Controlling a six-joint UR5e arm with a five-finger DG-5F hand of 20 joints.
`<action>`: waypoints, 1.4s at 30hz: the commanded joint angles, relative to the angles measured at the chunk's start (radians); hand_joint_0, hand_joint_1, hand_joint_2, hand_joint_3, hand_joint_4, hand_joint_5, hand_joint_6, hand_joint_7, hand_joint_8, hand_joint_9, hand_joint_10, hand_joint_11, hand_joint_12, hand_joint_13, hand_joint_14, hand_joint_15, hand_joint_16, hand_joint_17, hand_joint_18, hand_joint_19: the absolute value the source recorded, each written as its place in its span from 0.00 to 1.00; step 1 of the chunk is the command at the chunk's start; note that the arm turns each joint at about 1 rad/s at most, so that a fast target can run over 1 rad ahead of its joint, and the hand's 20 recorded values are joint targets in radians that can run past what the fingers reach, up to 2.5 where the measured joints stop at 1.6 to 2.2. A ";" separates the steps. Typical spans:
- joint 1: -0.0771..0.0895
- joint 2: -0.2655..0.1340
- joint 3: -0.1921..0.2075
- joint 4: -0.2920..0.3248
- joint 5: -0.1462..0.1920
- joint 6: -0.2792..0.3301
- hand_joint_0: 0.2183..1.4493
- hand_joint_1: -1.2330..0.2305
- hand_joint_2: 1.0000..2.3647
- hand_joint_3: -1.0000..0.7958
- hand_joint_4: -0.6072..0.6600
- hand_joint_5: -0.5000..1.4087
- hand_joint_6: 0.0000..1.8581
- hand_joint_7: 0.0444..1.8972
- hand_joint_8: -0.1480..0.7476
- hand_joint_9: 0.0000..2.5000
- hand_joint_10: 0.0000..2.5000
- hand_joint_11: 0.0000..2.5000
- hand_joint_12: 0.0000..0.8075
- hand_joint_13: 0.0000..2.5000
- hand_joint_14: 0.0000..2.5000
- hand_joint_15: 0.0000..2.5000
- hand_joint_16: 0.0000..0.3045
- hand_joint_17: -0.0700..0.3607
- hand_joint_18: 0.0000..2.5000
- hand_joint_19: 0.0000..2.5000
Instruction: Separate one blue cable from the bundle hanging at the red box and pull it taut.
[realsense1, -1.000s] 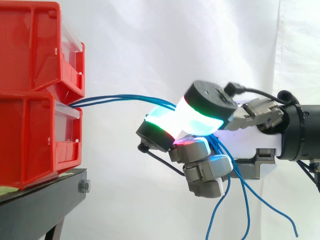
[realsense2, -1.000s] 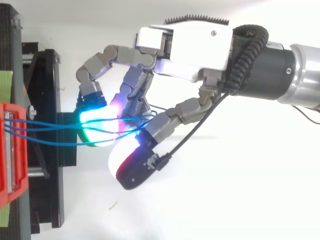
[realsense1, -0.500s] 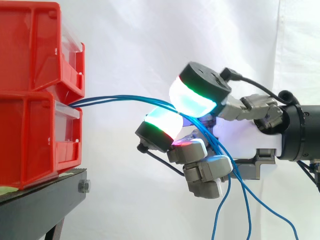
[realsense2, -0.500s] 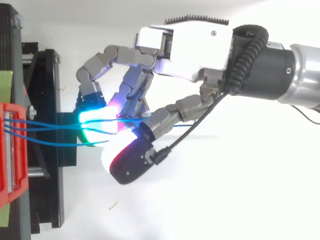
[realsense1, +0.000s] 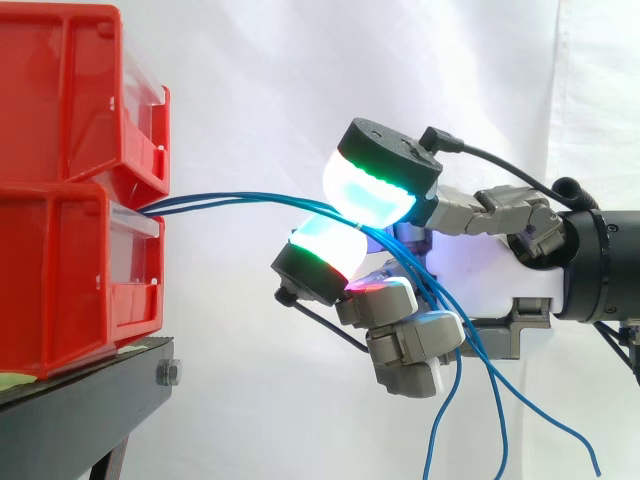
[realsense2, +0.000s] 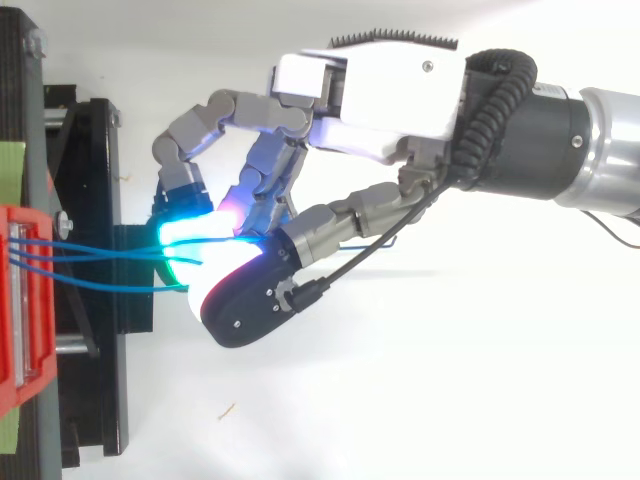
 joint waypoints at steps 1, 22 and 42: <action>0.000 0.000 -0.001 -0.001 0.000 0.000 0.35 0.25 0.00 0.31 0.50 0.19 0.47 0.64 0.45 0.44 0.00 0.54 0.39 0.51 0.00 0.72 0.15 0.40 0.40 0.43; 0.001 0.000 -0.001 0.002 -0.002 0.000 0.22 0.29 0.00 0.28 0.53 0.19 0.47 0.60 0.48 0.43 0.00 0.53 0.43 0.50 0.00 0.70 0.17 0.43 0.40 0.42; 0.000 0.000 -0.001 0.000 0.001 0.000 0.34 0.26 0.01 0.37 0.49 0.18 0.47 0.66 0.44 0.43 0.01 0.52 0.38 0.51 0.00 0.70 0.15 0.40 0.39 0.42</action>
